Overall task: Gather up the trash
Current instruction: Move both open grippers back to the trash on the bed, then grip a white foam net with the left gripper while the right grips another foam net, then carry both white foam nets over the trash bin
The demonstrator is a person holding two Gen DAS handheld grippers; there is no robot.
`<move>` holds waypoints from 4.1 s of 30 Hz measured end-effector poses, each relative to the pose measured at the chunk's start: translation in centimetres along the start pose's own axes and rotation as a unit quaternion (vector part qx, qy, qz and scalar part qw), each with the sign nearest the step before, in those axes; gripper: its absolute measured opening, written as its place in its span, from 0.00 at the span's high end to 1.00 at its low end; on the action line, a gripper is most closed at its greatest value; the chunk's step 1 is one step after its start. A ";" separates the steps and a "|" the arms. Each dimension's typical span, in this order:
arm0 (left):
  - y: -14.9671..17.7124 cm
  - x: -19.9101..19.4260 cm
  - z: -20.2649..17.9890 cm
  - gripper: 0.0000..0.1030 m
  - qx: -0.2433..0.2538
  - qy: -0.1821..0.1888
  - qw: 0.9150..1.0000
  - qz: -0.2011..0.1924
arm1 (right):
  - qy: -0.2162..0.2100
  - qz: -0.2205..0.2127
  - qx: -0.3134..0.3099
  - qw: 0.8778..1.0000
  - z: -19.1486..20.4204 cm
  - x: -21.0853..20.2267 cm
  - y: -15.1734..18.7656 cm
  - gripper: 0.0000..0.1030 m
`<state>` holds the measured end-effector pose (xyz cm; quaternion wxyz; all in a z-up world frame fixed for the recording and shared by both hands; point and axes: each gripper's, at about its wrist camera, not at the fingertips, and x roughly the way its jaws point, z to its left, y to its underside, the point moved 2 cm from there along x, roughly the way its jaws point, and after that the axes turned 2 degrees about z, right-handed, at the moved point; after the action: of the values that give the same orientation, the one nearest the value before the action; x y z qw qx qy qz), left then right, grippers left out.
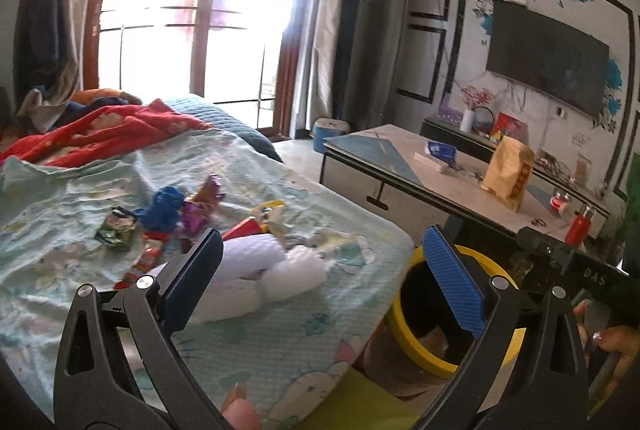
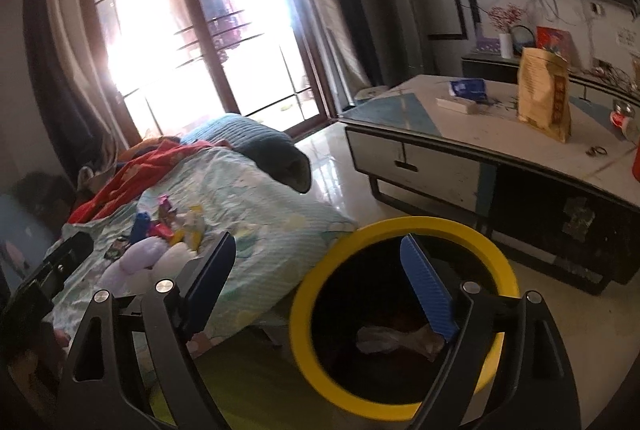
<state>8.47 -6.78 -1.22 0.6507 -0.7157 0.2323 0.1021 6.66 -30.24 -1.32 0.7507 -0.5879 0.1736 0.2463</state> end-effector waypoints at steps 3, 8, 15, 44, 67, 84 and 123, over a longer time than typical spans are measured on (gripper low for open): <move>-0.1 -0.4 1.3 0.11 -0.007 -0.010 1.000 -0.004 | -0.015 0.003 -0.019 1.000 1.7 0.3 0.0 0.20; -0.3 -1.2 4.2 0.11 -0.031 -0.035 0.999 -0.007 | -0.042 0.010 -0.053 0.998 5.3 1.0 0.4 0.20; -0.4 -1.7 8.1 0.11 -0.053 -0.060 0.997 -0.002 | -0.080 0.022 -0.093 0.992 10.2 1.9 0.7 0.20; 1.5 1.4 14.6 0.18 -0.007 -0.001 0.996 0.092 | -0.095 0.110 -0.110 0.983 17.7 11.7 2.4 0.15; 3.5 4.5 12.2 0.72 0.030 0.034 0.989 0.141 | -0.129 0.192 -0.064 0.971 15.5 16.7 4.3 0.57; 1.0 1.8 11.6 0.81 0.023 0.039 0.995 0.094 | -0.150 0.157 -0.090 0.972 15.5 12.0 3.8 0.83; -0.4 -2.2 3.3 0.82 0.065 0.068 0.994 0.056 | -0.075 0.050 -0.039 0.995 5.5 2.5 -1.8 0.83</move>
<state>7.31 -3.06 -0.33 0.6721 -0.6628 0.3219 0.0736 9.57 -24.85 0.09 0.7251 -0.5869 0.1364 0.3335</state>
